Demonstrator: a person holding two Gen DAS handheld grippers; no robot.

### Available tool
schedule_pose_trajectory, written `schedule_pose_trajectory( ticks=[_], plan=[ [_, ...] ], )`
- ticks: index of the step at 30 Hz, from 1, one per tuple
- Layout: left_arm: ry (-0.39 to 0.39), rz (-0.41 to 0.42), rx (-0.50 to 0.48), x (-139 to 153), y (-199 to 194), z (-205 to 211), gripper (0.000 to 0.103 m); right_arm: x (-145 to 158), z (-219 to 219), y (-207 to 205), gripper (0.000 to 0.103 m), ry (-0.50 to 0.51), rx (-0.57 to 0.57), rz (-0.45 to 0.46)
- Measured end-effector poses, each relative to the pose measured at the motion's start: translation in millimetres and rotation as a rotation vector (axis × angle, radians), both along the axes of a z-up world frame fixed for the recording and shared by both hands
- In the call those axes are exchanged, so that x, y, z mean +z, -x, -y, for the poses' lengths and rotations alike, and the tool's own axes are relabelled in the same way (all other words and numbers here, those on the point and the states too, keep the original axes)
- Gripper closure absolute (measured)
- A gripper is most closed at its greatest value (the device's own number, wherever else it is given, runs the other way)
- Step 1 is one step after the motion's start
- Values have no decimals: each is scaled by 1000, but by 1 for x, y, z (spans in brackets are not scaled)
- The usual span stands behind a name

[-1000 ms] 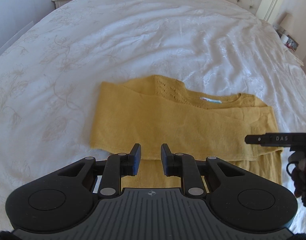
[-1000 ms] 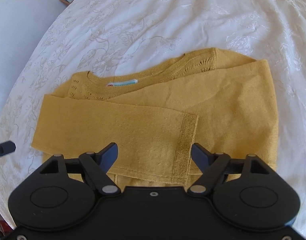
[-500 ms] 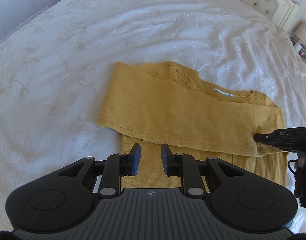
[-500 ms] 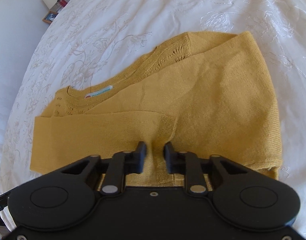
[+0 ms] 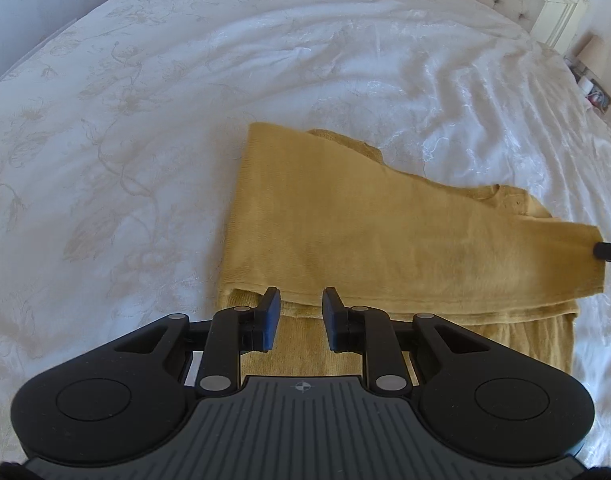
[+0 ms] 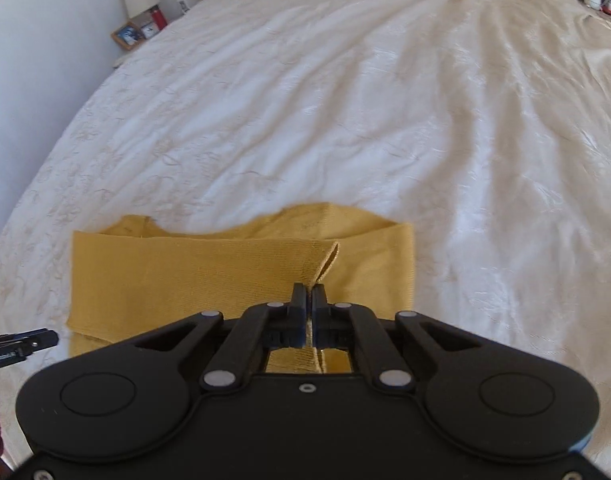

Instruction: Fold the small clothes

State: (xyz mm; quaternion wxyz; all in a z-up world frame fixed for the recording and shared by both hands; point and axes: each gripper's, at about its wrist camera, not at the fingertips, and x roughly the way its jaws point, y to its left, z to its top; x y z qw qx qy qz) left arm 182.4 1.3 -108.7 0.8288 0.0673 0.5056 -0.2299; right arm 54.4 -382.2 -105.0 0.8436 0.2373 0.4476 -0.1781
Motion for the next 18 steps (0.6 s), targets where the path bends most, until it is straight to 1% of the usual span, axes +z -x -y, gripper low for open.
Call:
schedule_pose_trajectory(
  ticks=[1, 4, 10, 14, 17, 18],
  plan=[
    [-4, -1, -2, -2, -3, 2, 80, -9, 3, -2, 96, 0, -2, -21],
    [-16, -6, -14, -7, -12, 10, 80, -24, 4, -8, 96, -24, 4, -30],
    [-37, -10, -14, -20, -32, 19, 80, -35, -1, -11, 95, -43, 16, -47],
    [-83, -29, 4, -38, -48, 20, 80, -44, 6, -10, 94, -27, -2, -95],
    [-120, -56, 36, -53, -60, 13, 80, -53, 19, -5, 85, -12, -53, -143],
    [-128, -63, 42, -58, -63, 10, 80, -56, 23, -2, 85, -6, -71, -157]
  ],
)
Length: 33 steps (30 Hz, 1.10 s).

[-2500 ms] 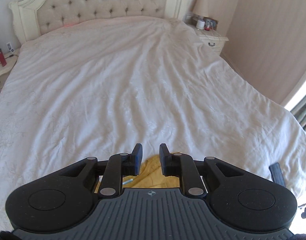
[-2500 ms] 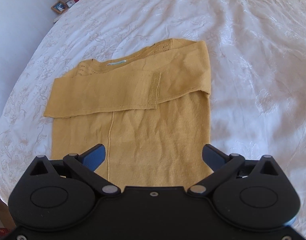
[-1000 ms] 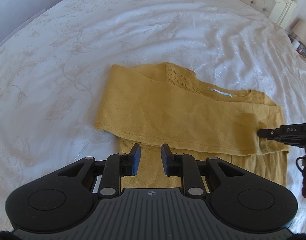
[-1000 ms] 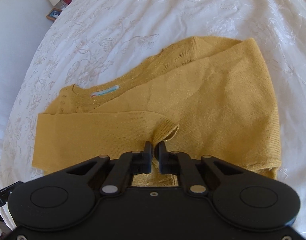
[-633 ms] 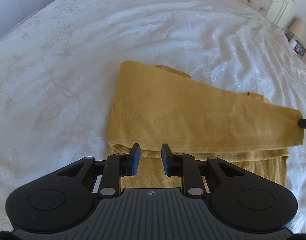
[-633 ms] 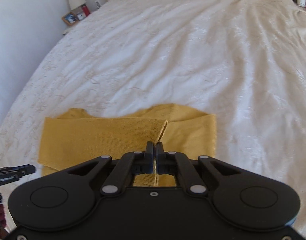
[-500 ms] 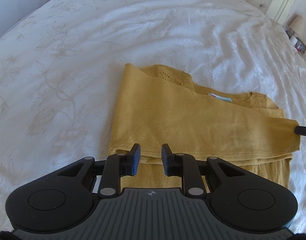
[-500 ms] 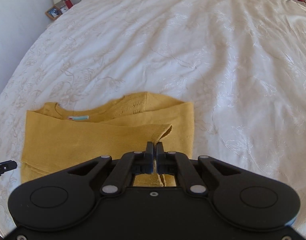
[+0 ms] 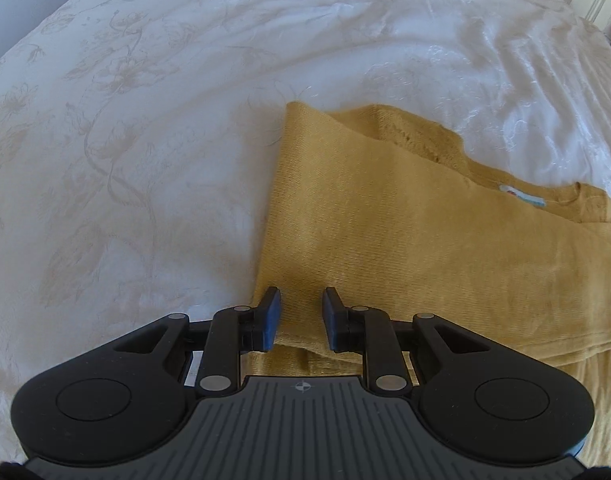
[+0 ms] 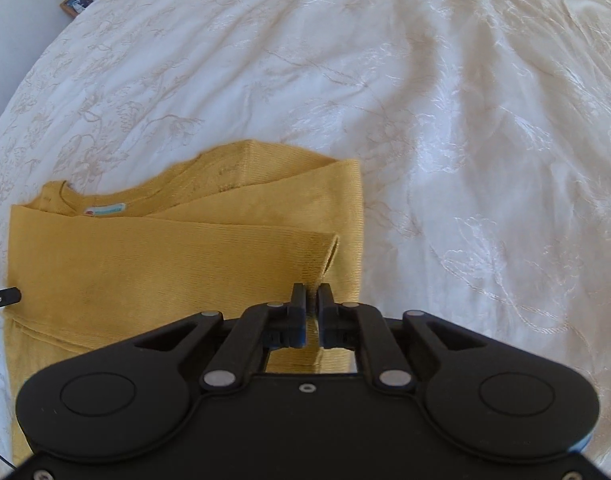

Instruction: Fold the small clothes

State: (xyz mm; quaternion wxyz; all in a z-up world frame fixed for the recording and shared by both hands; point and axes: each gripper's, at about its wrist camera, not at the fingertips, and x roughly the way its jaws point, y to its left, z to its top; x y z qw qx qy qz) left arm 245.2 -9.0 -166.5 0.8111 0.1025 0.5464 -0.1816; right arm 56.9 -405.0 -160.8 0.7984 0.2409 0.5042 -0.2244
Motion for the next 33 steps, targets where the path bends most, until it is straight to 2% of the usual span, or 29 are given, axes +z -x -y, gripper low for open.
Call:
schedule_pose_trajectory(
  ticks=[5, 7, 8, 9, 10, 11, 12, 14, 20, 25, 33],
  plan=[
    [-10, -15, -27, -8, -4, -2, 79, -9, 13, 14, 83, 3, -73, -18],
    [-25, -9, -42, -9, -3, 2, 77, -9, 12, 20, 64, 3, -92, -7],
    [-30, -3, -49, -10, -2, 4, 74, -9, 11, 22, 49, 3, -97, 2],
    [-32, 6, -55, -10, -2, 5, 69, -9, 9, 25, 40, 2, -99, 10],
    [-41, 16, -57, -10, -1, 6, 60, -8, 7, 27, 36, 1, -101, 17],
    [-50, 16, -56, -12, 0, 5, 23, -8, 5, 28, 32, -1, -104, 22],
    [-41, -12, -59, -16, -2, 4, 1, -7, 2, 30, 31, -5, -110, 28],
    [-14, -65, -60, -21, -3, 0, 0, -5, -2, 34, 20, -10, -123, 37],
    [50, -64, -61, -3, 16, -17, 0, 5, -25, 46, 1, -19, -113, 75],
    [70, -47, -28, 17, 49, -43, 0, 10, -51, 59, 1, -20, -76, 83],
    [28, -40, -54, 33, 114, -81, 0, 9, -103, 97, 1, -80, -12, 74]
  ],
)
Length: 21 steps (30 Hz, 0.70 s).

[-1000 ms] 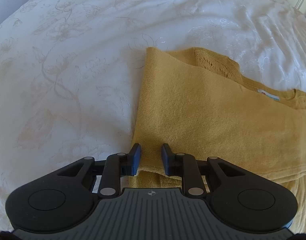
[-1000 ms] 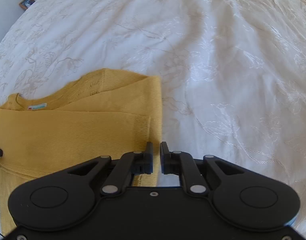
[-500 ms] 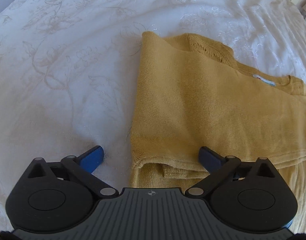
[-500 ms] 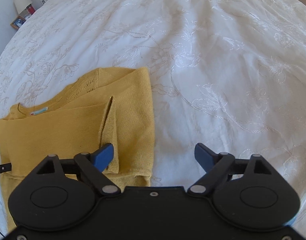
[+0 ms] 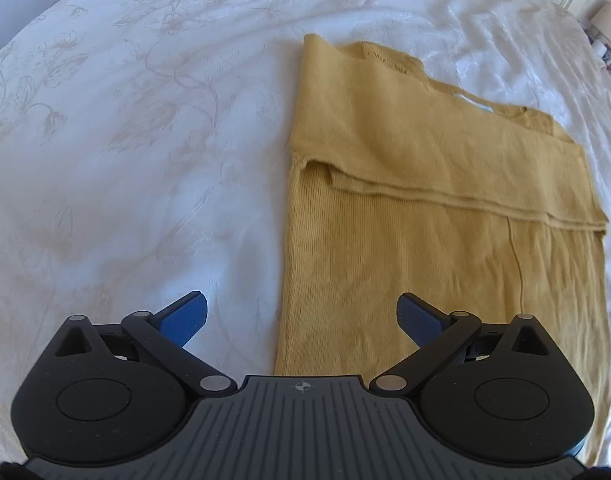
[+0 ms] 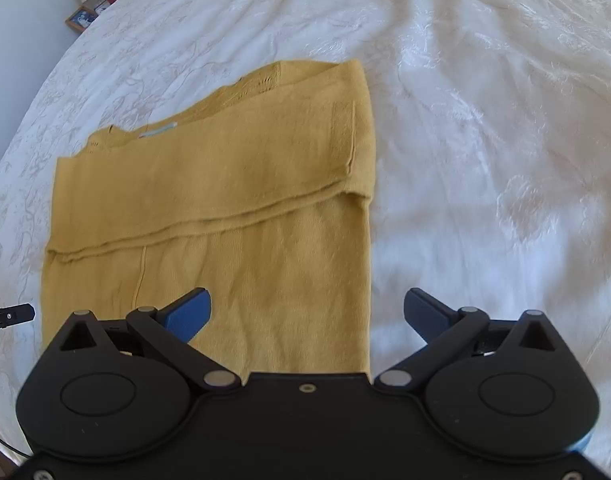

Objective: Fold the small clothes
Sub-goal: 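Move both open grippers along the sweater body toward the hem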

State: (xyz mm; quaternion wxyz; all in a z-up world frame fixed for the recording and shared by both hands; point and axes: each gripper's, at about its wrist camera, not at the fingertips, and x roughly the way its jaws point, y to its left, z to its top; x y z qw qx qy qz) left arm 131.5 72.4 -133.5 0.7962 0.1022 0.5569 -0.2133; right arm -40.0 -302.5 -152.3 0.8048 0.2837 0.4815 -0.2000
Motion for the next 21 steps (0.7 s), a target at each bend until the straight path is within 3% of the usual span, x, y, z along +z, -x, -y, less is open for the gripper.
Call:
schedule_pose_trajectory(
  ticks=[11, 21],
  plan=[
    [-41, -58, -38, -6, 88, -38, 0, -9, -57, 72, 1, -97, 50, -61],
    [-115, -123, -34, -34, 110, -42, 0, -28, -71, 100, 1, -128, 67, -142]
  ],
)
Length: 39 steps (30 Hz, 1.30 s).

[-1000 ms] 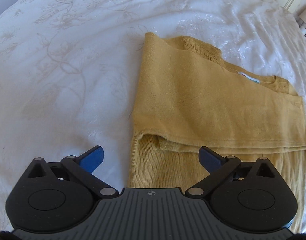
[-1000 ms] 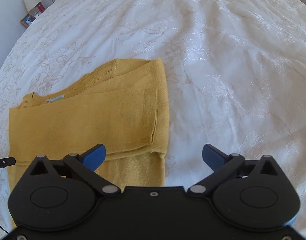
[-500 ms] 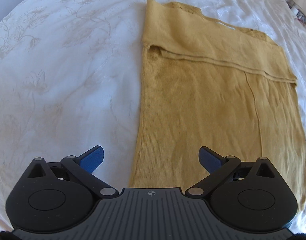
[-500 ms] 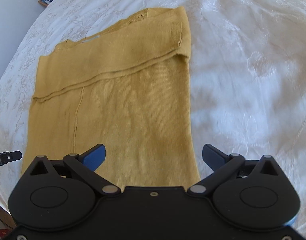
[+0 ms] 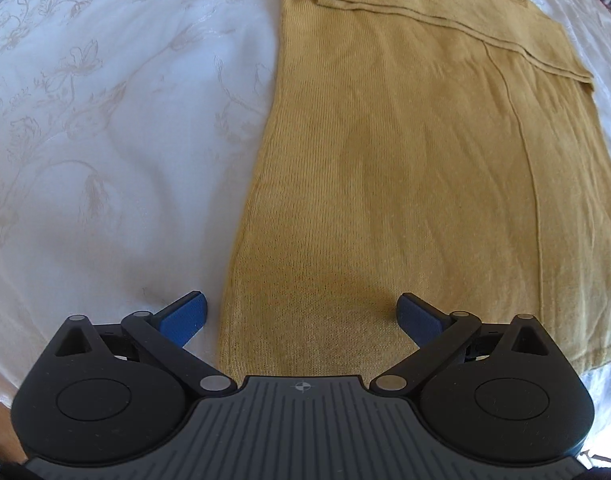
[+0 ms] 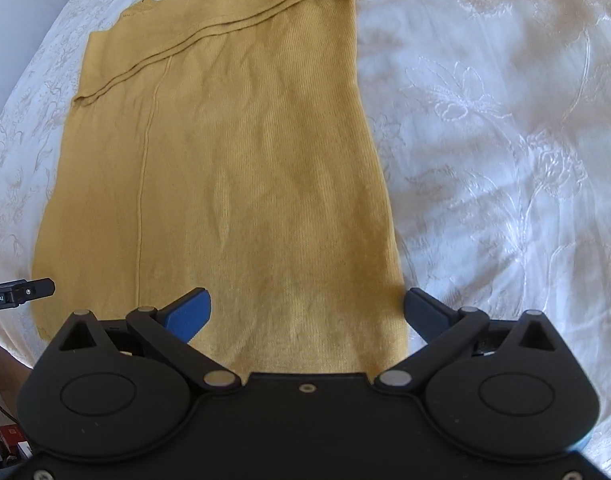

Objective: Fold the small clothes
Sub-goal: 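Move both open grippers along the sweater body toward the hem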

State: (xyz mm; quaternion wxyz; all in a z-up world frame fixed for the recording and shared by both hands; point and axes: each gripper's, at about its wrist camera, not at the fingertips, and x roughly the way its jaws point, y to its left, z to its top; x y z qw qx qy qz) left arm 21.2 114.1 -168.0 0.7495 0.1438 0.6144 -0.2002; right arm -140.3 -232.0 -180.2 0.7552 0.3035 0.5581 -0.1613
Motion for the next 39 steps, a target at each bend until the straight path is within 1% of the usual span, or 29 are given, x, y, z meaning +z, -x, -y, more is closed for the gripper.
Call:
schedule_pose_trajectory(
  ticks=[2, 7, 13, 16, 19, 22, 24, 26, 27, 29, 33, 39],
  plan=[
    [-11, -24, 12, -11, -2, 2, 0, -7, -2, 1, 1, -6, 7, -20],
    [-25, -21, 10, -24, -3, 6, 0, -23, -9, -2, 0, -8, 43, -49],
    [0, -24, 43, -32, -11, 3, 0, -38, -14, -7, 0, 3, 79, -48],
    [-3, 4, 38, -32, -8, 4, 0, -42, -15, -5, 0, 2, 79, -33],
    [-2, 51, 41, -34, 1, 5, 0, -44, -16, 7, 0, 14, 87, -13],
    [-6, 87, 38, -35, 10, 6, 0, -46, -22, 14, 0, 47, 90, 11],
    [-5, 97, 27, -35, 16, 6, 0, -47, -30, 18, 0, 82, 103, 26],
    [11, 103, 14, -31, 25, 5, 0, -49, -38, 22, 0, 118, 117, 40],
    [22, 110, 7, -30, 35, -7, 1, -50, -42, 24, 0, 130, 120, 47],
    [37, 123, -19, -27, 41, -12, 5, -51, -48, 29, 0, 140, 119, 65],
    [63, 140, -72, -22, 52, -23, 13, -52, -50, 41, 0, 125, 124, 101],
    [81, 138, -132, -18, 60, -31, 16, -45, -45, 58, 0, 81, 154, 133]
  ],
)
